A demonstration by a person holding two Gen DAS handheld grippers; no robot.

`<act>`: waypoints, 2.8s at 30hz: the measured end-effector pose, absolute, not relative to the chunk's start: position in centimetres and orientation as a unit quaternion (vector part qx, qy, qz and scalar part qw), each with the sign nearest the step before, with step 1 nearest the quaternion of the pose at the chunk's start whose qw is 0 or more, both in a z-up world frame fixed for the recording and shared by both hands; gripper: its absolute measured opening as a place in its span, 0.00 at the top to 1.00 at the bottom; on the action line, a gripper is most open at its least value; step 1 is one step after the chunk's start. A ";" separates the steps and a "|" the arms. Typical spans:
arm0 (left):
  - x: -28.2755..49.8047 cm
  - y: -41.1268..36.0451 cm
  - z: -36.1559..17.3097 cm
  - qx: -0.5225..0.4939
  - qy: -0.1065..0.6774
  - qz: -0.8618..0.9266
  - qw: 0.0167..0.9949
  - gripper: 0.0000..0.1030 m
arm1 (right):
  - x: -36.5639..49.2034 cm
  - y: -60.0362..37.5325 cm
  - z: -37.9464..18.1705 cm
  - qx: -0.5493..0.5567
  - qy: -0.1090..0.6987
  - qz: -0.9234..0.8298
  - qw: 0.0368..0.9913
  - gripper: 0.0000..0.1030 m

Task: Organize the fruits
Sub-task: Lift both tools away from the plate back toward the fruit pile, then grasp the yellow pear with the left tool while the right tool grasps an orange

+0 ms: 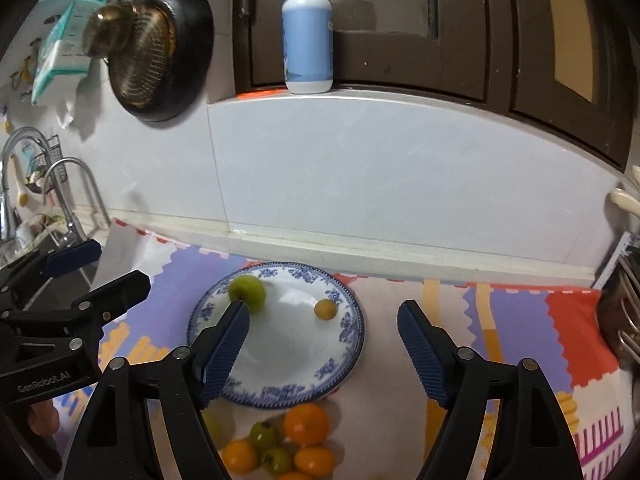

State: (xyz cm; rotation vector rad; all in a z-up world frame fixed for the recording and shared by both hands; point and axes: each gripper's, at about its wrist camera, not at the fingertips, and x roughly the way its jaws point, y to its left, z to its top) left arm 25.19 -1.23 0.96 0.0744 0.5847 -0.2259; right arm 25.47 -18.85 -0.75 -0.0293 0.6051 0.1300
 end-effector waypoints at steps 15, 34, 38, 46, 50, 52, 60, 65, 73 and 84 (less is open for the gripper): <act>19.8 -0.7 -0.1 0.057 0.284 -0.119 0.950 0.12 | 19.2 -18.3 -1.1 -0.018 0.297 0.068 0.952 0.25; 19.3 -1.9 -6.9 0.086 0.371 -0.138 0.914 0.12 | 18.4 -18.9 -8.3 0.015 0.416 0.072 0.906 0.25; 20.0 -2.0 -8.4 0.087 0.390 -0.141 0.906 0.12 | 18.6 -19.0 -9.7 0.010 0.435 0.065 0.898 0.25; 21.8 -2.8 -10.5 0.087 0.412 -0.166 0.892 0.12 | 19.5 -19.2 -11.8 0.010 0.464 0.061 0.884 0.26; 22.6 -3.4 -11.5 0.097 0.420 -0.169 0.886 0.20 | 20.1 -19.2 -12.4 0.012 0.472 0.064 0.879 0.34; 22.9 -3.6 -11.8 0.097 0.424 -0.174 0.883 0.21 | 20.3 -19.2 -12.7 0.016 0.475 0.066 0.877 0.38; 23.4 -4.4 -12.3 0.091 0.429 -0.192 0.878 0.42 | 20.6 -19.0 -13.2 0.023 0.483 0.081 0.872 0.50; 23.5 -4.8 -12.9 0.094 0.438 -0.197 0.872 0.51 | 20.7 -19.2 -13.4 0.037 0.487 0.091 0.868 0.58; 23.2 -4.8 -12.8 0.091 0.440 -0.189 0.873 0.52 | 20.5 -19.2 -13.4 0.034 0.484 0.094 0.869 0.60; 21.9 -4.7 -11.6 0.083 0.429 -0.183 0.880 0.52 | 19.6 -19.4 -12.4 0.029 0.477 0.091 0.874 0.60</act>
